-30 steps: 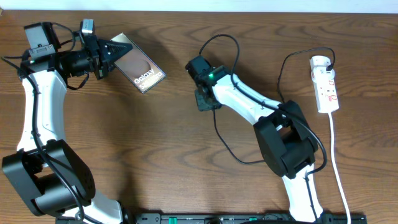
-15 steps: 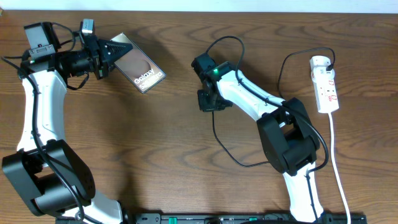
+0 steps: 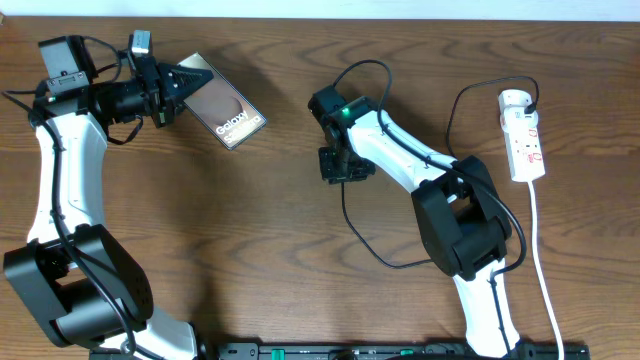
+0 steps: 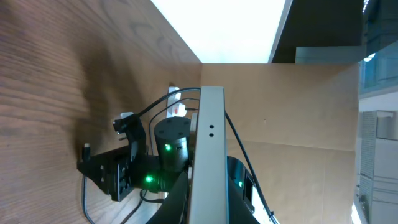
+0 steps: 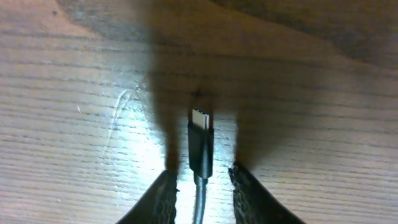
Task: Plug charger to phone and switch on socket
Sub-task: 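Lift the USB-C plug with the right gripper toward the phone's bottom edge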
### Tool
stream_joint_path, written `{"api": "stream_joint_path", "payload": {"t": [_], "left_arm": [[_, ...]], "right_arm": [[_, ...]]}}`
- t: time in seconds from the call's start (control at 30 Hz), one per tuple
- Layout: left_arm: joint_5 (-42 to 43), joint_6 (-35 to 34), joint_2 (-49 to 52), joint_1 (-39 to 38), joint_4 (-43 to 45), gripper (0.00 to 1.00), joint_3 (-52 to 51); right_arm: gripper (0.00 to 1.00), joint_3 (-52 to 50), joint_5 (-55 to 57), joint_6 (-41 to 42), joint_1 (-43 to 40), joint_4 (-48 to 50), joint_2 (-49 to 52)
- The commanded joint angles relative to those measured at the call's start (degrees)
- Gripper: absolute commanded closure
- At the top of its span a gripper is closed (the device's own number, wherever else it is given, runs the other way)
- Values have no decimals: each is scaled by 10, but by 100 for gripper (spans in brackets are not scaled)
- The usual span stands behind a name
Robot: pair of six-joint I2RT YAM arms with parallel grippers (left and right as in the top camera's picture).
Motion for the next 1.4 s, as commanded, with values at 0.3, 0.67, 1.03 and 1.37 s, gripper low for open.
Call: {"api": "stream_joint_path", "payload": {"t": [0.3, 0.67, 1.03, 1.37], "left_arm": [[23, 3, -10, -1, 1, 93, 11], [19, 6, -10, -1, 1, 93, 11], [20, 76, -10, -1, 7, 93, 11], [60, 137, -10, -2, 12, 93, 11]], "right_arm": [[99, -4, -61, -76, -12, 78, 15], [99, -4, -458, -328, -101, 51, -105], [99, -5, -740, -556, -134, -95, -113], [99, -5, -773, -541, -74, -87, -113]]}}
